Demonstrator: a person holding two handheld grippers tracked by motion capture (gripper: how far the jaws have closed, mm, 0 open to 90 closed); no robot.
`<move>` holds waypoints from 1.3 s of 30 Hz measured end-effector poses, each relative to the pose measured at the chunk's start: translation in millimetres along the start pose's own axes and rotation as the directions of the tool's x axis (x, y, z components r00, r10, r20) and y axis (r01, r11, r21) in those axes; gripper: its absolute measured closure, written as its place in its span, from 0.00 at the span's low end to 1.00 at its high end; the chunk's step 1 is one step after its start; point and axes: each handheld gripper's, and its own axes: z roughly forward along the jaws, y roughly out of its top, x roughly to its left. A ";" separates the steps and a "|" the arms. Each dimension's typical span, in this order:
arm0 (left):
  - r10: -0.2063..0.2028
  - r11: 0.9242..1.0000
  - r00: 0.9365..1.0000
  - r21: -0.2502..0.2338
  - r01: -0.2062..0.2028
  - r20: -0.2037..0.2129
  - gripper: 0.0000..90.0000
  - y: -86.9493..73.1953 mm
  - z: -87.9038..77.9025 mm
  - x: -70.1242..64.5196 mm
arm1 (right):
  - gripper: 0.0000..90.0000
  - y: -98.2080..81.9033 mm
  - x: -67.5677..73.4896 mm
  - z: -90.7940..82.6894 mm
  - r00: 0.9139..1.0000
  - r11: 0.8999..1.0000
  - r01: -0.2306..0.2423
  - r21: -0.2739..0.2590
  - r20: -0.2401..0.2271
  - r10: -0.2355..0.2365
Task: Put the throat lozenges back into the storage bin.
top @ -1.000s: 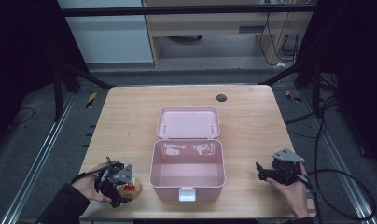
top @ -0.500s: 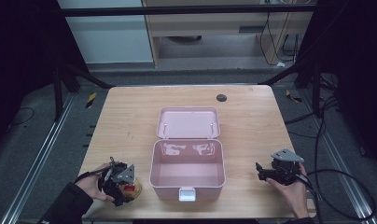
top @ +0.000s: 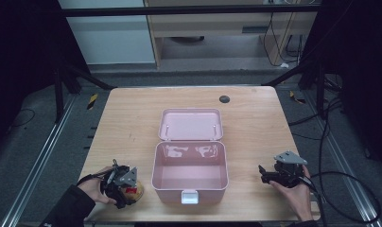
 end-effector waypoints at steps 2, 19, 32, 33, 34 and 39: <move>0.000 1.000 1.000 0.002 0.000 0.000 0.22 0.1 -0.1 0.0 | 0.04 0.0 0.1 -0.1 1.000 1.000 -0.002 -0.001 0.000 0.002; 0.008 1.000 1.000 -0.022 -0.009 -0.012 0.22 2.1 -16.2 -4.5 | 0.05 0.2 0.1 -0.6 1.000 1.000 0.000 -0.002 0.000 0.000; 0.004 1.000 0.999 -0.025 -0.004 -0.032 0.22 3.7 -39.3 -3.2 | 0.05 0.2 0.3 -0.4 1.000 1.000 0.003 -0.002 -0.002 -0.003; 0.006 1.000 0.999 -0.029 -0.007 -0.037 0.22 4.6 -43.9 -3.1 | 0.05 0.2 0.3 -0.4 1.000 1.000 0.003 -0.002 -0.002 -0.003; 0.006 1.000 0.999 -0.029 -0.007 -0.037 0.22 4.6 -43.9 -3.1 | 0.05 0.2 0.3 -0.4 1.000 1.000 0.003 -0.002 -0.002 -0.003; 0.006 0.999 0.999 -0.041 -0.008 -0.052 0.22 8.2 -56.7 -2.3 | 0.05 0.1 0.3 -0.3 1.000 1.000 0.005 -0.003 -0.002 -0.005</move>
